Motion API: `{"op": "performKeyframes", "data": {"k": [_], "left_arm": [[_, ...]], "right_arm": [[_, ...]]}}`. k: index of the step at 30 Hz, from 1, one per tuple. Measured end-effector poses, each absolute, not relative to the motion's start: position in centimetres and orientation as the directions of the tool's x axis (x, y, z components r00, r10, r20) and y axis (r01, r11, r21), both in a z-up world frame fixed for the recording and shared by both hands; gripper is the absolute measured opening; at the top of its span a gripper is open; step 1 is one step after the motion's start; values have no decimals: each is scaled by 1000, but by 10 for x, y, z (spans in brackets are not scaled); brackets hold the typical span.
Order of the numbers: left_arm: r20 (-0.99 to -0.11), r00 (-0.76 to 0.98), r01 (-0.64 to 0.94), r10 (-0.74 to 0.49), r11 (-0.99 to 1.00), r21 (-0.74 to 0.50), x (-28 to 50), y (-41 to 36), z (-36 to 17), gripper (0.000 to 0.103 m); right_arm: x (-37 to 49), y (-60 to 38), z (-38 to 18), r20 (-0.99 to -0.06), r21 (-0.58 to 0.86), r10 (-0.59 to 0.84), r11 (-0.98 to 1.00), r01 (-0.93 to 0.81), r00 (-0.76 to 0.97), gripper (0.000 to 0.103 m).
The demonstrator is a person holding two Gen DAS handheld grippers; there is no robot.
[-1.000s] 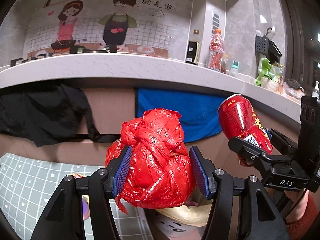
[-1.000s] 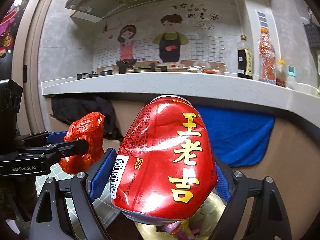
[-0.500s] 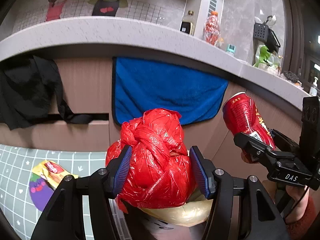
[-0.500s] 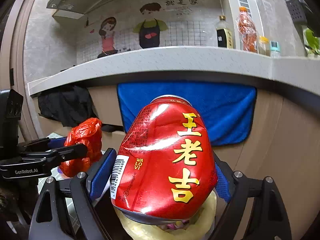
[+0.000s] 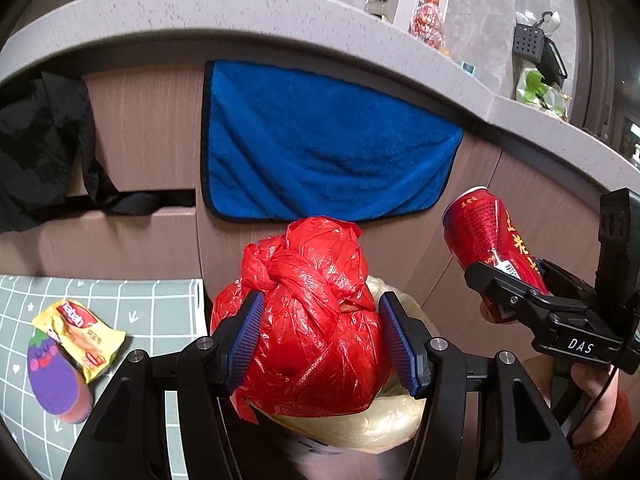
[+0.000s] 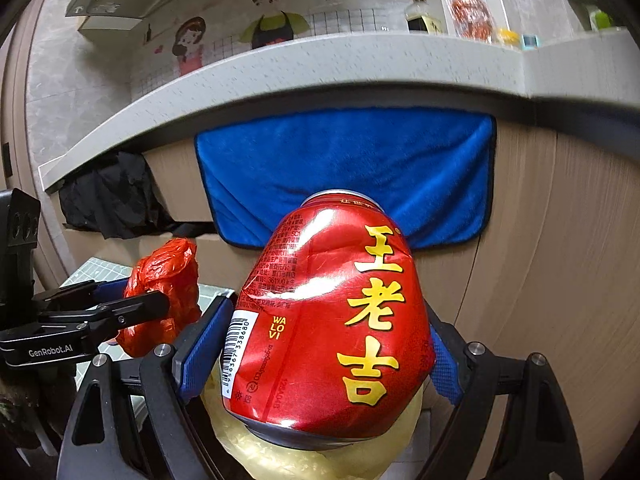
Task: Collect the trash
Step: 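Carry the red can and red bag over the bin with both tools, then open both tools to drop the can and bag into the bin, then move both tools back over the wafer packet and eggplant sponge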
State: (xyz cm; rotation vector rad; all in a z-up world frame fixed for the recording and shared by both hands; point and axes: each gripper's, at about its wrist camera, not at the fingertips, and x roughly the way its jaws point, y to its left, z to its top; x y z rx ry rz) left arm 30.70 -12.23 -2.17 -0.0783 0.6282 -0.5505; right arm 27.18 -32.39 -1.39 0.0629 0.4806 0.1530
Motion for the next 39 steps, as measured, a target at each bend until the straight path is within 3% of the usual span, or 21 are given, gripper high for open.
{"op": "performKeyframes", "data": {"k": [9,14,17,21,29,33,39], "left_arm": [[-569,597,487,-565,819,-302,329,-127,-39,60],[-568,502,508,-653,753,-417,357,-124,-49,71],[-563,488,463,-667,745,-481,370,-112,-48,73],[-558,567,401,-606,795,-456,372,-83,-33,73],[-555,751,235,-357,931,-281,353,13,-5,73],[-567,771,122,-292,940,-319,349,70,-14,73],[-609,751,-26,-254,911,-412,338,123,-49,73]], "right_arm": [[290,-328,-33,-497,131,186,982,-138,848,85],[302,-335,-42,-497,158,191,979,-128,847,86],[304,-338,-46,-481,200,239,967,-160,844,86],[302,-342,-45,-459,267,292,946,-183,839,86],[289,-310,-29,-457,182,279,959,-218,845,85],[282,-280,-24,-447,105,267,963,-246,854,82],[286,-235,-30,-485,98,355,930,-354,799,81]]}}
